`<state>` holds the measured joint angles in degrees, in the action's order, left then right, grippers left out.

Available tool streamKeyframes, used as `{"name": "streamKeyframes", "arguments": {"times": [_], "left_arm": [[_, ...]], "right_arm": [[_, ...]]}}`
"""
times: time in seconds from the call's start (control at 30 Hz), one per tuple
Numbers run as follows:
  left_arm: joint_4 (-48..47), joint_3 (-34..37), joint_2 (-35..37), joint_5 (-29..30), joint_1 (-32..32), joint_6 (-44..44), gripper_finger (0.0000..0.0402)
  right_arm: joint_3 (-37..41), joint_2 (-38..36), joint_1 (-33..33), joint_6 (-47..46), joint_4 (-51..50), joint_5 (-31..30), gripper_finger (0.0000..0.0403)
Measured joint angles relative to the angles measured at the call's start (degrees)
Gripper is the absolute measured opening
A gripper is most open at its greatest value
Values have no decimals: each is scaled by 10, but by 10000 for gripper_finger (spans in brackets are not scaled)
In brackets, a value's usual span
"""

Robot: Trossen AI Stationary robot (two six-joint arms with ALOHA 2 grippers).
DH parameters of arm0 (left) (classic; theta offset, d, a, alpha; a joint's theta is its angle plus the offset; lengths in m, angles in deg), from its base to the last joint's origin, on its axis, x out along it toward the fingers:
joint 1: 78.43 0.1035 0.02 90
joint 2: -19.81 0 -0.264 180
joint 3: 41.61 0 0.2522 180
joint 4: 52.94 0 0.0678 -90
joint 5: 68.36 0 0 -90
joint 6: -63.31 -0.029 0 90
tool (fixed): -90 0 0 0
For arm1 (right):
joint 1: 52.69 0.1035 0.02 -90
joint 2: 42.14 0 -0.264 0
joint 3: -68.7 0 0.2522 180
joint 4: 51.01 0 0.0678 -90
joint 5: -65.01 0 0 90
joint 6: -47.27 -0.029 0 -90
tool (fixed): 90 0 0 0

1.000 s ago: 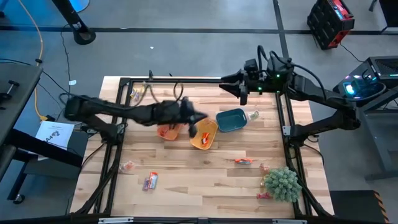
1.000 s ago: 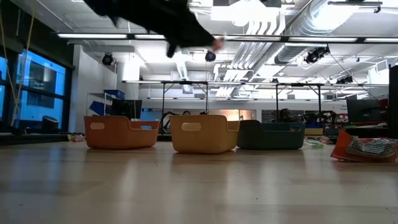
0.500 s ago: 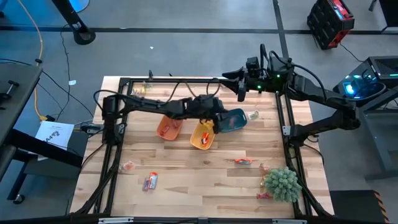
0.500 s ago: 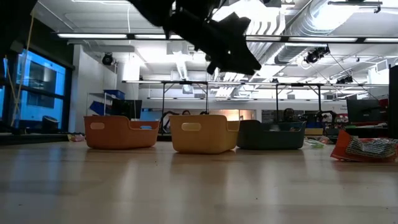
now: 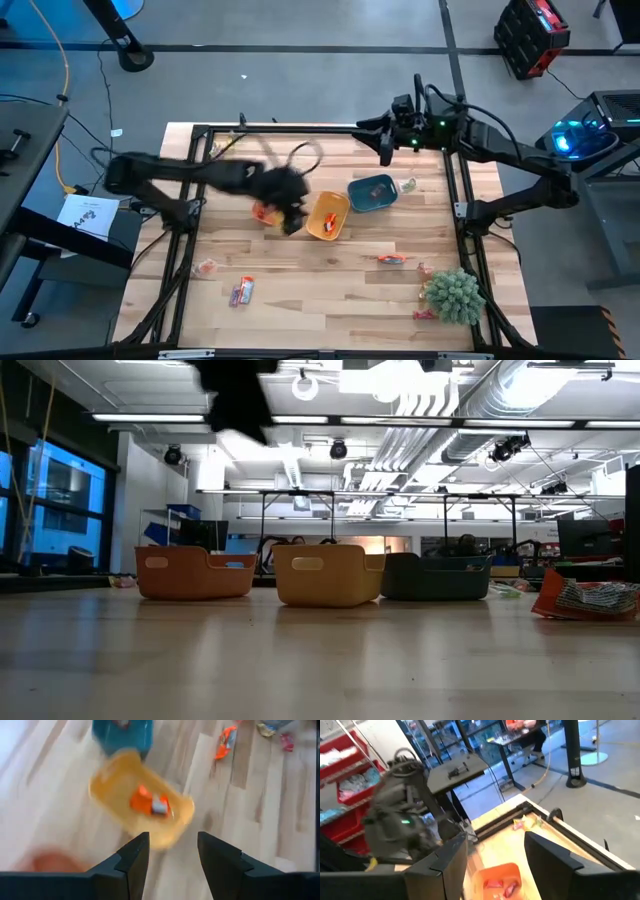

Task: Sort candy
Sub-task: Put the orange chocolate into the yellow bin

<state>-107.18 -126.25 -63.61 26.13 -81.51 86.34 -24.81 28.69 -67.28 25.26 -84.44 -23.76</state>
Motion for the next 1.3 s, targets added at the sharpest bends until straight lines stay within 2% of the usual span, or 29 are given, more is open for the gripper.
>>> {"name": "streamKeyframes", "arguments": {"times": [0.1,0.23,0.4,0.57,0.77,1.07,1.17,1.3], "left_arm": [[2,92,67,38,-74,157,155],[4,180,125,43,-187,381,154],[-1,235,112,37,-295,600,154],[0,251,65,4,-326,762,154],[6,252,-8,-103,-327,803,154],[123,251,-90,-111,-321,777,150],[123,251,-93,-111,-315,747,115],[97,252,-66,-69,-295,698,21]], "right_arm": [[0,5,0,0,-12,0,190],[0,9,0,0,-24,0,190],[0,9,0,12,-27,2,190],[0,9,0,16,-39,3,190],[0,9,0,17,-50,4,190],[0,9,0,16,-63,4,190],[0,9,0,16,-63,4,190],[0,9,0,16,-63,4,190]]}}
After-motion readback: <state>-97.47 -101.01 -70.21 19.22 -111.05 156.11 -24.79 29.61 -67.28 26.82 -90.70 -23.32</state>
